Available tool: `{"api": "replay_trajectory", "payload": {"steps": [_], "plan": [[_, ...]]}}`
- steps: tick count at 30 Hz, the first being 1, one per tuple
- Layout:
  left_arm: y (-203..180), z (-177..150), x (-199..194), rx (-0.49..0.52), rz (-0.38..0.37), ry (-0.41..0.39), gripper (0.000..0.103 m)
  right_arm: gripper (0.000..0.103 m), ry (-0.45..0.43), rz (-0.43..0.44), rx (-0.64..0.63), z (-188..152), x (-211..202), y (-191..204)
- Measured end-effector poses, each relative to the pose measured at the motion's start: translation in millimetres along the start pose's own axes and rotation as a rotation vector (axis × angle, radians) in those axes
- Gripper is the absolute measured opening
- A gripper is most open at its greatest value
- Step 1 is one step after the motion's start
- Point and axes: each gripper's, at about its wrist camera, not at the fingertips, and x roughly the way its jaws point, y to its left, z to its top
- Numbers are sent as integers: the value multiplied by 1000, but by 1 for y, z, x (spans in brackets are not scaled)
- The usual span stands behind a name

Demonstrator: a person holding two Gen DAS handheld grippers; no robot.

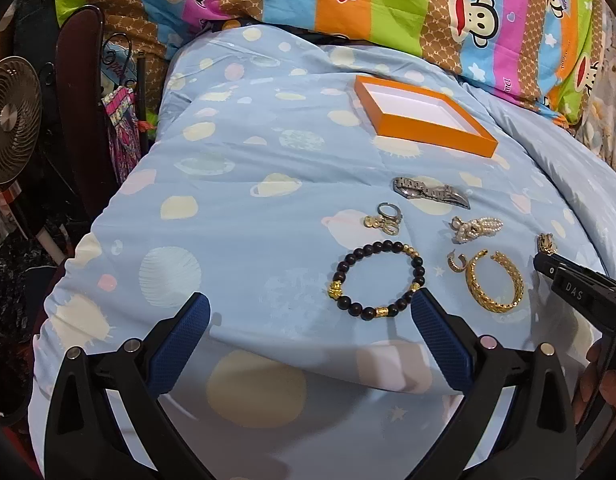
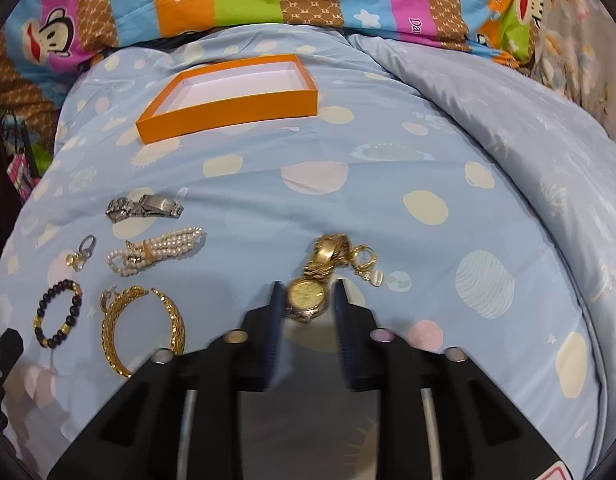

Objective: Organize jewelry
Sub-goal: 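Move the right gripper onto the gold watch and close on it, then grasp the black bead bracelet with the left gripper while the right lifts the gold watch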

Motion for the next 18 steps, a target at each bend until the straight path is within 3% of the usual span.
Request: {"api": "replay_trajectory", "payload": {"steps": [8,18], "plan": [[-20,3,10,65,-19,12,98,21,-15,114,67,-17,-16,-23],[-29,7,37,71,-27,84,96,21,-49,156,78,-36,-31,-34]]}}
